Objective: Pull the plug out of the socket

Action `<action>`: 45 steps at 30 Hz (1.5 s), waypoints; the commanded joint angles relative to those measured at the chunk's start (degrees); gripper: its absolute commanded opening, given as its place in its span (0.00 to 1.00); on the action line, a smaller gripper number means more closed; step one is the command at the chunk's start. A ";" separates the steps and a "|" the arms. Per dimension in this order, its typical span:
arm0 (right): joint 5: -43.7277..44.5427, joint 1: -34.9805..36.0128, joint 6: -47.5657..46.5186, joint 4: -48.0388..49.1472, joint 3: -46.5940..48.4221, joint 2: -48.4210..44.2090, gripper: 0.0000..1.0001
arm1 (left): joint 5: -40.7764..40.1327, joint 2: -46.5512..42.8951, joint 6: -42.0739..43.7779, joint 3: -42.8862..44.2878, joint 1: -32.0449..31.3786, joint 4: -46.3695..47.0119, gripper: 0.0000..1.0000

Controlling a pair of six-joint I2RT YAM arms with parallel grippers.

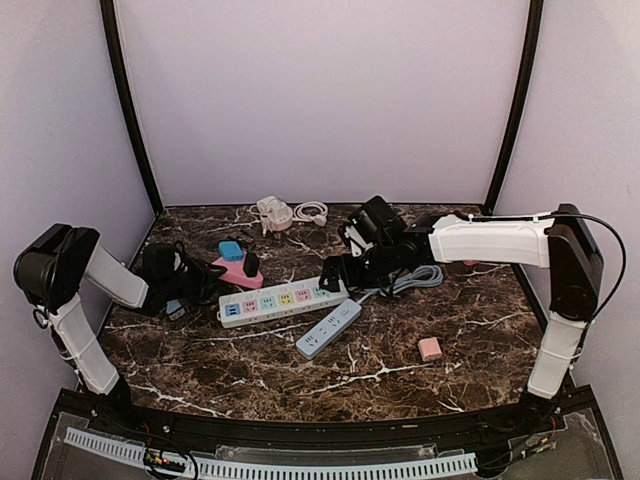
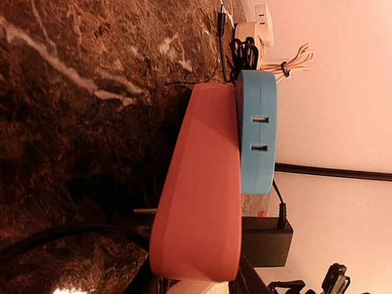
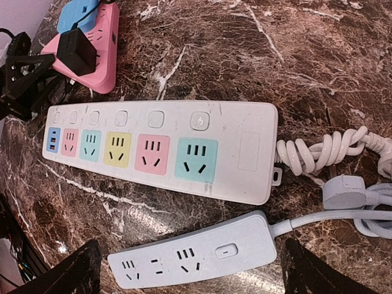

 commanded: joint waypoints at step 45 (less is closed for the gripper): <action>3.15 8.82 -2.11 -13.39 37.52 25.47 0.81 | -11.01 -19.49 27.17 13.61 -13.33 -52.46 0.52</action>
